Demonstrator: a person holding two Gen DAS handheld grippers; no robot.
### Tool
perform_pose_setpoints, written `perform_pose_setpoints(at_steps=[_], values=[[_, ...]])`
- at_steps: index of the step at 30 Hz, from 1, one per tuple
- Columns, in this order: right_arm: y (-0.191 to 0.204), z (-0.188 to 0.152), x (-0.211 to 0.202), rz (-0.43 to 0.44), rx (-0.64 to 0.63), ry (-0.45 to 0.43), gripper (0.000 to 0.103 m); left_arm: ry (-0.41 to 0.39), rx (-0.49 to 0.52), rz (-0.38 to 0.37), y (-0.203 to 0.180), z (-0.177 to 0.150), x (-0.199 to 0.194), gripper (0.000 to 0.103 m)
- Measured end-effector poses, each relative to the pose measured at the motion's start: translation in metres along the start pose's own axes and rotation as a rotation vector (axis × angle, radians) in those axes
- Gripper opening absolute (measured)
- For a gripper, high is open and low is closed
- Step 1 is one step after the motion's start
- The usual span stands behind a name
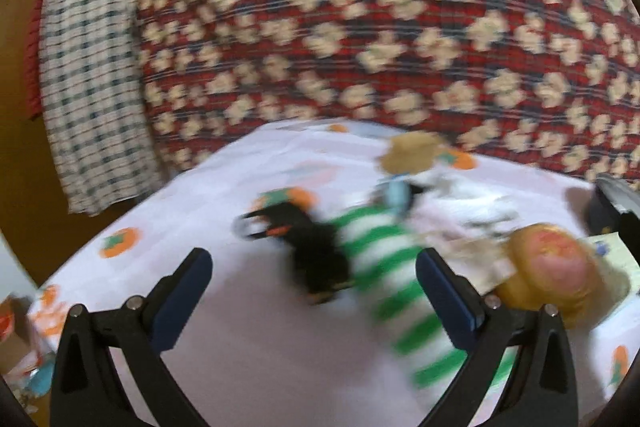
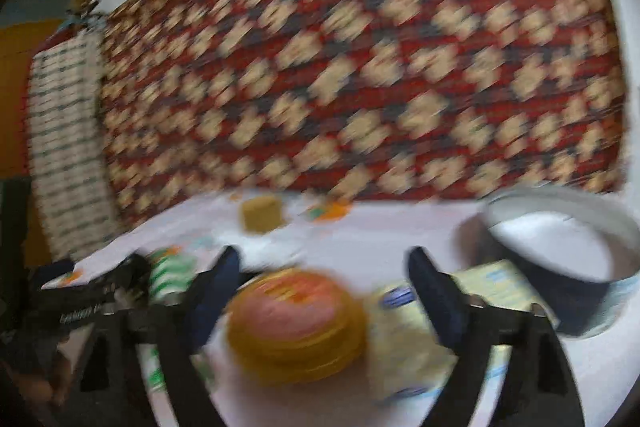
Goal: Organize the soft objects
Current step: 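Grasp the green-white striped roll with the right tool while the left tool grasps the black fluffy toy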
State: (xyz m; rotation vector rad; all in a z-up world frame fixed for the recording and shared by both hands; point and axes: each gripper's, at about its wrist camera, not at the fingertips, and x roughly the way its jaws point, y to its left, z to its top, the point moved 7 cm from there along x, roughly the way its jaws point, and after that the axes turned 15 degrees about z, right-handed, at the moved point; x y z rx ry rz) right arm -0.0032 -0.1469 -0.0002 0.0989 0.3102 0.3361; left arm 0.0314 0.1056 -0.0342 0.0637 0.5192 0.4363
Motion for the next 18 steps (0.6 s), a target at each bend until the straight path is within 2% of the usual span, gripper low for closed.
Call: perform_pose_setpoints(at_steps=[3, 6, 9, 13, 18], values=[[0.029, -0.012, 0.030, 0.142, 0.009, 0.129, 0.053, 0.049, -0.034, 0.082, 0.036, -0.005, 0.014, 0.103], [0.061, -0.023, 0.055, 0.256, -0.011, 0.220, 0.052, 0.087, -0.100, 0.112, 0.068, -0.009, 0.023, 0.103], [0.089, -0.036, 0.079, 0.343, -0.033, 0.316, 0.052, 0.109, -0.131, 0.118, 0.084, -0.013, 0.029, 0.103], [0.107, -0.058, 0.116, 0.388, 0.002, 0.494, 0.052, 0.124, -0.135, 0.116, 0.090, -0.014, 0.032, 0.103], [0.114, -0.070, 0.145, 0.324, -0.041, 0.579, 0.052, 0.153, -0.128, 0.089, 0.084, -0.012, 0.038, 0.103]])
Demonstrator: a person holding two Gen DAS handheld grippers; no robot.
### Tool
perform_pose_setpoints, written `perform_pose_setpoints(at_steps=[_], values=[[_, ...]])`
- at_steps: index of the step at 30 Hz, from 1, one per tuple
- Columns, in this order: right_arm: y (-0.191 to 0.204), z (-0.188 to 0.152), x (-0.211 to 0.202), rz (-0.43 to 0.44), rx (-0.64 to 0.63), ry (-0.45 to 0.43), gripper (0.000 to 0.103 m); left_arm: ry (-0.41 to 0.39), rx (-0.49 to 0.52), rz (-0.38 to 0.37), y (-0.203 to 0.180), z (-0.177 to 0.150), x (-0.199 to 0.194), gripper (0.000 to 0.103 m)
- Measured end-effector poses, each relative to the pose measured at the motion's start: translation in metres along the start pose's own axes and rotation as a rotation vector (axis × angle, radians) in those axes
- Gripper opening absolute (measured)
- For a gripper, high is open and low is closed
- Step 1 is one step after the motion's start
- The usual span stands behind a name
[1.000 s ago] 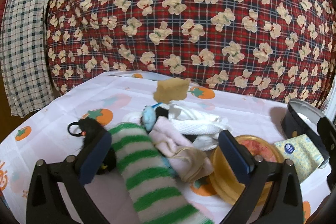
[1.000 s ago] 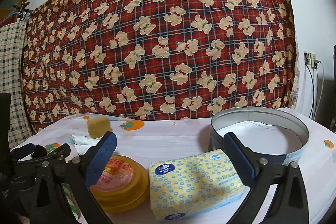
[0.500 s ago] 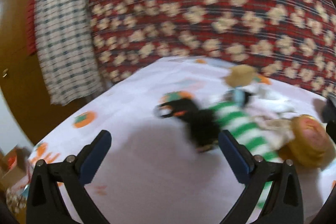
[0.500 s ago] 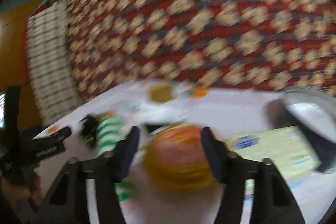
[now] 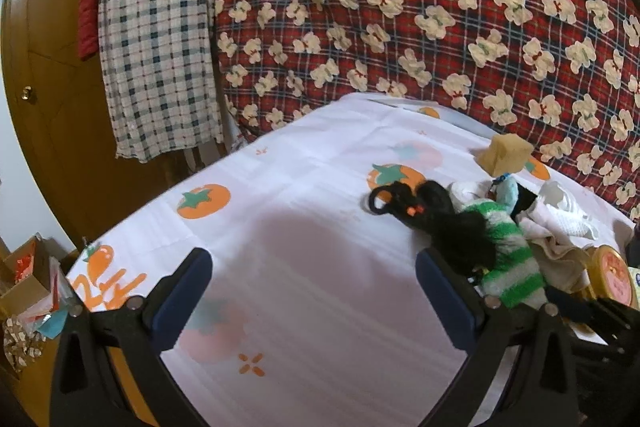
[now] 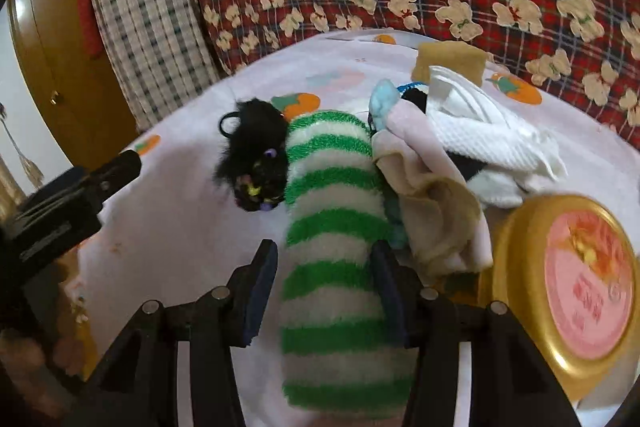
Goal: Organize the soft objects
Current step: 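Grasp the green-white striped roll with the right tool while the left tool grasps the black fluffy toy, then carry the striped roll and black toy with both tools over the round metal tin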
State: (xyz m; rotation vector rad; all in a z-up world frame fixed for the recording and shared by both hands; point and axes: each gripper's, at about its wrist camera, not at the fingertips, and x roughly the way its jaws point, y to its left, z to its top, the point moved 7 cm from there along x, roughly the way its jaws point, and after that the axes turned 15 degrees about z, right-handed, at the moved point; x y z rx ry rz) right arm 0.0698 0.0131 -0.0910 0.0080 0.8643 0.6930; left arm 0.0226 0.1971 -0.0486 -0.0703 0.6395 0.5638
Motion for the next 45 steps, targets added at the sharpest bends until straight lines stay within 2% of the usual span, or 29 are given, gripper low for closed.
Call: perform_pose_setpoints(at_steps=[3, 7, 8, 9, 11, 14, 18, 21, 25, 27, 29, 30, 32, 34, 36, 37, 39, 41, 45], values=[[-0.002, -0.001, 0.008, -0.048, -0.036, 0.038, 0.052, 0.025, -0.001, -0.028, -0.008, 0.001, 0.002, 0.103], [-0.003, -0.003, 0.004, -0.051, -0.050, 0.051, 0.052, 0.057, -0.010, -0.074, -0.019, 0.005, 0.006, 0.103], [-0.004, -0.004, 0.003, -0.058, -0.068, 0.061, 0.050, 0.065, -0.014, -0.089, -0.023, 0.007, 0.007, 0.103], [-0.004, -0.005, 0.002, -0.072, -0.094, 0.069, 0.042, 0.070, -0.017, -0.101, -0.027, 0.010, 0.008, 0.103], [0.000, -0.007, -0.003, -0.074, -0.120, 0.067, 0.034, 0.079, -0.014, -0.109, -0.034, 0.014, 0.010, 0.103], [0.005, -0.011, -0.023, 0.002, -0.104, -0.005, 0.032, 0.087, -0.022, -0.102, -0.038, 0.022, 0.014, 0.103], [0.013, -0.005, -0.075, 0.091, -0.144, -0.199, 0.032, 0.088, -0.037, -0.115, -0.045, 0.030, 0.016, 0.103], [0.007, 0.004, -0.114, 0.037, -0.152, -0.367, 0.032, 0.104, -0.025, -0.120, -0.059, 0.030, 0.021, 0.103], [-0.012, 0.009, -0.142, -0.048, -0.105, -0.492, 0.033, 0.151, 0.026, -0.121, -0.089, 0.024, 0.035, 0.103], [-0.024, 0.010, -0.154, -0.088, -0.078, -0.536, 0.033, 0.182, 0.063, -0.080, -0.101, 0.018, 0.046, 0.101], [-0.030, 0.009, -0.160, -0.110, -0.066, -0.551, 0.033, 0.222, 0.091, -0.071, -0.109, 0.011, 0.055, 0.087], [-0.035, 0.009, -0.163, -0.120, -0.055, -0.557, 0.033, 0.246, 0.102, -0.080, -0.113, 0.007, 0.059, 0.083], [-0.040, 0.008, -0.165, -0.128, -0.029, -0.567, 0.033, 0.273, 0.109, -0.103, -0.117, 0.000, 0.064, 0.066], [-0.044, 0.007, -0.167, -0.123, -0.003, -0.575, 0.033, 0.255, 0.111, -0.122, -0.119, -0.006, 0.065, 0.050], [-0.049, 0.008, -0.167, -0.132, 0.014, -0.579, 0.033, 0.231, 0.121, -0.110, -0.119, -0.007, 0.063, 0.040], [-0.051, 0.008, -0.167, -0.134, 0.016, -0.580, 0.033, 0.231, 0.108, -0.142, -0.119, -0.006, 0.062, 0.036], [-0.053, 0.007, -0.167, -0.141, 0.021, -0.581, 0.033, 0.227, 0.086, -0.209, -0.119, -0.003, 0.058, 0.032], [-0.055, 0.005, -0.169, -0.152, 0.020, -0.595, 0.033, 0.192, 0.054, -0.268, -0.115, 0.000, 0.046, 0.032], [-0.053, 0.003, -0.177, -0.181, 0.015, -0.632, 0.033, 0.059, 0.016, -0.328, -0.103, 0.008, 0.013, 0.032]])
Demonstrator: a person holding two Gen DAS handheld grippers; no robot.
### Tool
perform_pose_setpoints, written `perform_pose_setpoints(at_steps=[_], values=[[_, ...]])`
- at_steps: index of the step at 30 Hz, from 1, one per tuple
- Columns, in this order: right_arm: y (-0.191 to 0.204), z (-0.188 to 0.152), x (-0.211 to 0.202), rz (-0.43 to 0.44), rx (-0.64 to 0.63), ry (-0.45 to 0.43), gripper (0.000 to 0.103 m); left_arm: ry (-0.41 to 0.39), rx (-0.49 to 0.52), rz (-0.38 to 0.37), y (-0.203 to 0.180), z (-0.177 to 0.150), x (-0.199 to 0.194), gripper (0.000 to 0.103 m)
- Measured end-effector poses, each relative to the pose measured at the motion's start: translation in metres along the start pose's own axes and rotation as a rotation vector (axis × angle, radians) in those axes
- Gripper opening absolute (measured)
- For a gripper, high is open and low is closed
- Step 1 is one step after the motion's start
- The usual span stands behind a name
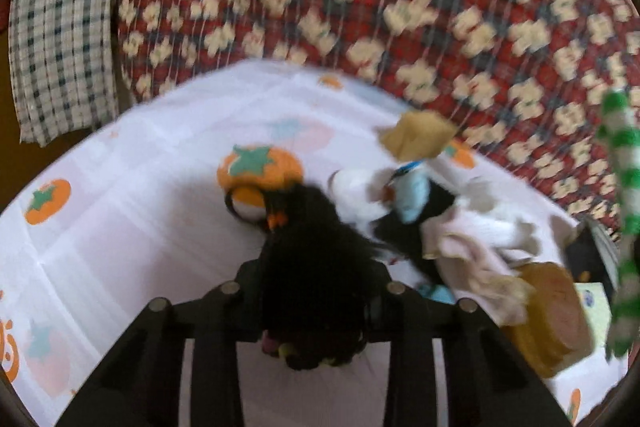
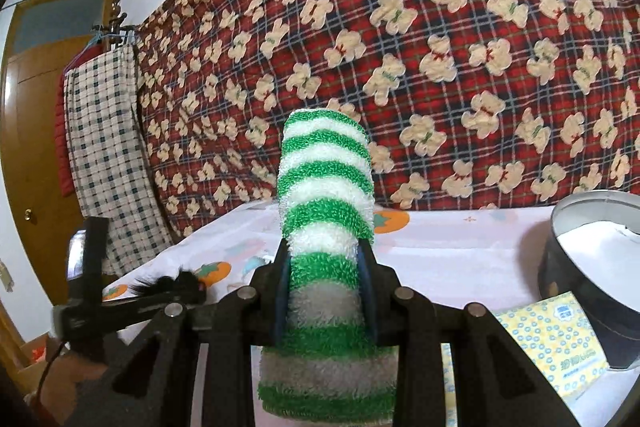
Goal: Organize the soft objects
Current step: 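Carry the striped roll and black toy with both tools over the round metal tin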
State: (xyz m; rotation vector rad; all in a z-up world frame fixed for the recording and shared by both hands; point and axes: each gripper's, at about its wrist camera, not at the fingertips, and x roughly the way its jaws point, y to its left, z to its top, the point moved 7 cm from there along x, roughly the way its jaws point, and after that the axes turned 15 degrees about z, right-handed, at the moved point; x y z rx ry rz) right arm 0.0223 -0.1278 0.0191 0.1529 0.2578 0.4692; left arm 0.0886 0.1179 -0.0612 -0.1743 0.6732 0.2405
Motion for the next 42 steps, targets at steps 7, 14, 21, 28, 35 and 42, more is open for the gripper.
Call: perform_pose_setpoints(at_steps=[7, 14, 21, 28, 35, 42], values=[[-0.006, 0.005, -0.012, -0.017, 0.010, -0.034, 0.033, -0.154, 0.001, -0.053, 0.002, 0.012, -0.052, 0.031], [-0.016, 0.007, -0.026, -0.041, 0.011, -0.059, 0.033, -0.235, 0.053, -0.039, -0.003, 0.018, -0.091, 0.033], [-0.026, 0.005, -0.031, -0.043, 0.038, -0.054, 0.033, -0.119, 0.123, 0.117, 0.000, -0.006, -0.065, 0.094], [-0.029, 0.006, -0.034, -0.056, 0.019, -0.059, 0.033, 0.197, 0.111, 0.154, 0.000, -0.042, 0.007, 0.050], [-0.030, 0.005, -0.035, -0.054, 0.030, -0.053, 0.033, 0.154, 0.092, 0.100, -0.003, -0.040, 0.004, 0.027], [-0.031, 0.010, -0.042, -0.049, 0.028, -0.089, 0.033, -0.015, 0.008, -0.020, -0.004, -0.015, -0.041, 0.027]])
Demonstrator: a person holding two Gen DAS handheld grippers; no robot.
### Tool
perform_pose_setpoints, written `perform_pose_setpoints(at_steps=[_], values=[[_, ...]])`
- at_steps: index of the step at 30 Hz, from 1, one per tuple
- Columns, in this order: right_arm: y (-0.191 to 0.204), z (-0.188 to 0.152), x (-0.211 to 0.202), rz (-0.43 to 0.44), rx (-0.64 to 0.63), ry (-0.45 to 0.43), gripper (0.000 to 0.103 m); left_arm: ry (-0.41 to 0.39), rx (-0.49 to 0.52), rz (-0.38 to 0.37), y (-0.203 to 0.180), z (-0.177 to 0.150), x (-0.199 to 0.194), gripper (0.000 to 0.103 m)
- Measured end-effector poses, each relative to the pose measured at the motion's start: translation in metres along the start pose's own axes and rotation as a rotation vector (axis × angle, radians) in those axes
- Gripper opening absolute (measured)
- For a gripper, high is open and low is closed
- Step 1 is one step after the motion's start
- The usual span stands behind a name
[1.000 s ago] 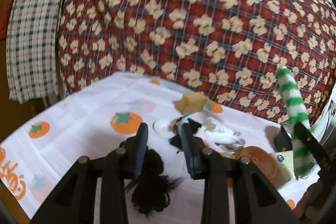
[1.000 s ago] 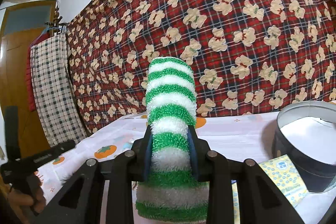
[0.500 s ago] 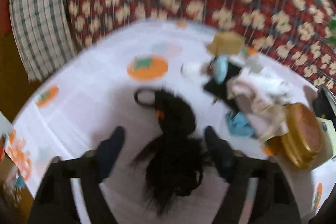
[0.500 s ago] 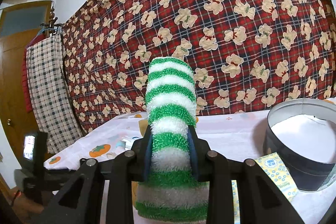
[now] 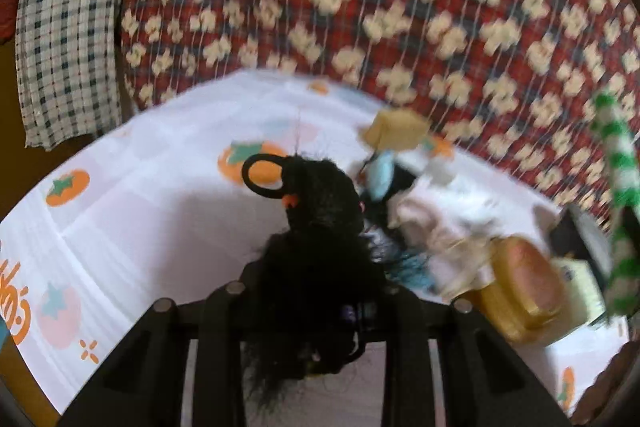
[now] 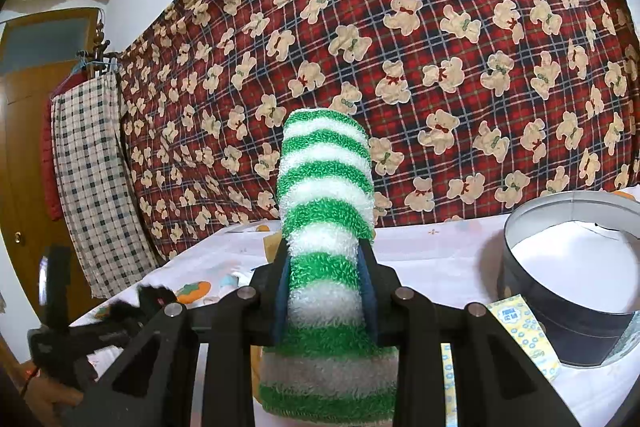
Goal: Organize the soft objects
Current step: 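Carry the striped roll and black toy with both tools over the round metal tin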
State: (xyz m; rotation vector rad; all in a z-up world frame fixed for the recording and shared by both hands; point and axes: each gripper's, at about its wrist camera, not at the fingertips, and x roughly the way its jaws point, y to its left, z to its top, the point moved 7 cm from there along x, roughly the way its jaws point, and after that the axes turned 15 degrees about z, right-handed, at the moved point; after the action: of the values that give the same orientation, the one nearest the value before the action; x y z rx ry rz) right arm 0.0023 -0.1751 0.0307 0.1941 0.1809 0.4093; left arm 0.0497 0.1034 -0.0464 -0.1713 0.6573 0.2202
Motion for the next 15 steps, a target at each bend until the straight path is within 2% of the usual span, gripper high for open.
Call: perform_pose_setpoints(at_steps=[2, 6, 15], values=[[-0.002, 0.001, -0.003, -0.003, 0.001, -0.009, 0.033, -0.035, -0.003, -0.017, -0.003, 0.007, -0.011, 0.027], [-0.007, 0.003, -0.010, -0.007, 0.009, -0.021, 0.033, -0.108, 0.041, -0.005, -0.016, 0.019, -0.033, 0.027], [-0.032, 0.011, -0.042, -0.065, 0.004, -0.070, 0.033, -0.147, 0.110, -0.070, -0.065, 0.020, -0.061, 0.027]])
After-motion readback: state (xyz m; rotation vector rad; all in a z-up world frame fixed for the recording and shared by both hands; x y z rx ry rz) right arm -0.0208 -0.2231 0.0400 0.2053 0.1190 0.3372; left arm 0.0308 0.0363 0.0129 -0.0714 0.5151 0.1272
